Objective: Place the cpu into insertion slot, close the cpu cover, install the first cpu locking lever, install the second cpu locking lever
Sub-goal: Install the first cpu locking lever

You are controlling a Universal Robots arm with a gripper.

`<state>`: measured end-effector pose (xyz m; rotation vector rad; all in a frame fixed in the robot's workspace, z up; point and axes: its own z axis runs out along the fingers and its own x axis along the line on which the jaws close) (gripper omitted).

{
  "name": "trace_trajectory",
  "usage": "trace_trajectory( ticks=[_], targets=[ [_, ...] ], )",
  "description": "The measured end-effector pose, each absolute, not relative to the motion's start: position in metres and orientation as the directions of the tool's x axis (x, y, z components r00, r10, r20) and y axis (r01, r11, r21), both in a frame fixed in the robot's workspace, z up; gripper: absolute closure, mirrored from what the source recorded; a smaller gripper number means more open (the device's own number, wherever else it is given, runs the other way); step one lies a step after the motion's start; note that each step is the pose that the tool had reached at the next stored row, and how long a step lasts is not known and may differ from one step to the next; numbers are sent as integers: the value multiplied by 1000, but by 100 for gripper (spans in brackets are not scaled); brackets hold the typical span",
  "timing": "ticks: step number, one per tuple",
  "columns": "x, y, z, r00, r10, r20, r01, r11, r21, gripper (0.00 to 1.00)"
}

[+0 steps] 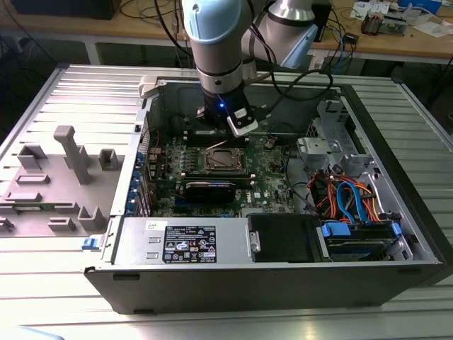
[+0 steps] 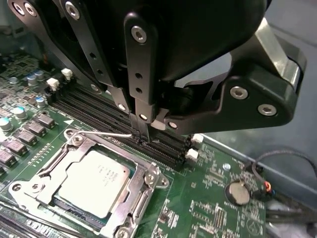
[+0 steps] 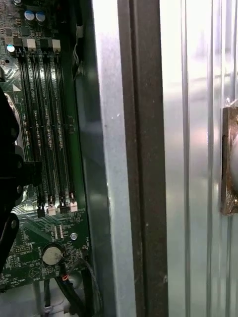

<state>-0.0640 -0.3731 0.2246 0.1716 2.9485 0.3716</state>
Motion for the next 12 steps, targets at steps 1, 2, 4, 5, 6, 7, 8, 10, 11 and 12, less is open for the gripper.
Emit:
trace_trajectory(
  ticks=[1, 2, 4, 5, 6, 7, 8, 10, 11, 12],
  targets=[
    [-64, -373, 224, -977, 154, -148, 112, 960, 255, 89],
    [-64, -373, 224, -977, 156, -148, 114, 960, 255, 89],
    [-64, -373, 224, -977, 156, -148, 114, 960, 255, 89],
    [-64, -373, 224, -977, 156, -148, 115, 960, 255, 89],
    [-64, -372, 223, -976, 156, -149, 115, 960, 255, 89],
    [-64, -371, 223, -976, 156, -149, 114, 960, 254, 89],
    [-64, -370, 223, -976, 156, -150, 114, 960, 254, 89],
    [-65, -366, 223, -976, 155, -152, 114, 961, 253, 89],
    [-65, -365, 222, -976, 155, -153, 113, 961, 252, 89],
    [-65, -364, 222, -976, 155, -155, 113, 962, 250, 89]
  ],
)
